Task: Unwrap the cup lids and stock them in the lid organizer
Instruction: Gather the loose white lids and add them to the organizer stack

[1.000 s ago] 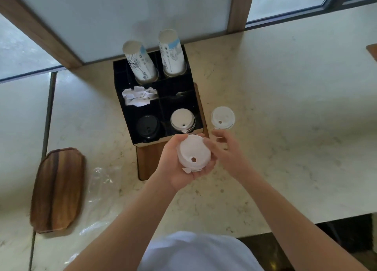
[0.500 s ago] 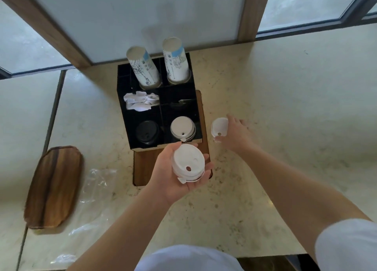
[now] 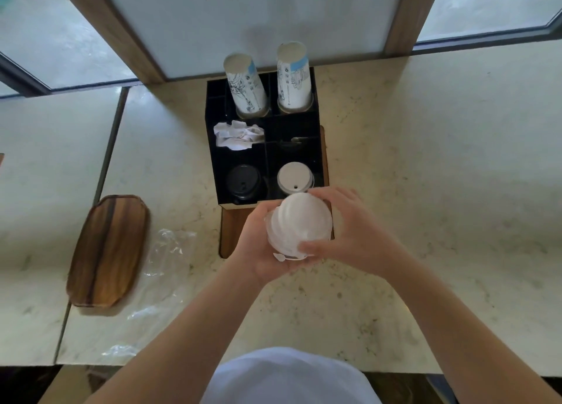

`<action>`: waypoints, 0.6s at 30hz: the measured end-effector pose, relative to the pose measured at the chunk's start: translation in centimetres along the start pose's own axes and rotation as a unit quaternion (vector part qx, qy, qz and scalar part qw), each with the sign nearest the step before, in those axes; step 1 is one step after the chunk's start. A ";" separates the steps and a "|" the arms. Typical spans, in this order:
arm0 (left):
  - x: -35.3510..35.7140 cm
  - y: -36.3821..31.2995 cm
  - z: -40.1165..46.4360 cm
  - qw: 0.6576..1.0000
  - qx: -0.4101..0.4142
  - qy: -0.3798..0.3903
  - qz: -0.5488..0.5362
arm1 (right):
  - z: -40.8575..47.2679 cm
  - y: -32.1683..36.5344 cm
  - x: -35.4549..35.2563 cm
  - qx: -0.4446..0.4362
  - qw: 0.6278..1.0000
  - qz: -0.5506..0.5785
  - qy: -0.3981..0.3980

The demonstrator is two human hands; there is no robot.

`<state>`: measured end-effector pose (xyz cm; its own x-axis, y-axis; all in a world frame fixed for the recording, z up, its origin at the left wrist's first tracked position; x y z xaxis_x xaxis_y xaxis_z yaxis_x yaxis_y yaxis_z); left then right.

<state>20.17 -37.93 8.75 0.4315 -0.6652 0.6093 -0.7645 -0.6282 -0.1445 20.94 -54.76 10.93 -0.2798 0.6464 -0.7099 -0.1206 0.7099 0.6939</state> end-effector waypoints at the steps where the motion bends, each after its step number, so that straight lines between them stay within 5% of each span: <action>1: -0.1 0.0 -0.1 1.000 0.005 -0.004 0.013 | -0.5 0.8 0.1 -0.014 0.999 -0.025 0.015; 18: -0.9 0.6 -0.8 0.997 0.008 0.071 -0.025 | -1.2 2.6 1.3 -0.012 0.999 -0.021 0.031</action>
<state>18.96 -37.40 8.76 0.3964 -0.5701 0.7196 -0.7349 -0.6668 -0.1234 19.11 -52.45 11.96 -0.3316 0.5966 -0.7308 -0.1560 0.7293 0.6662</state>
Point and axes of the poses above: each hand's wrist, its own z-axis towards the middle knuckle, its own x-axis out of the palm, y = z × x, the point moved 3 cm from there along z, towards the middle knuckle, and after that the axes turned 10 degrees about -z, right-handed, at the moved point
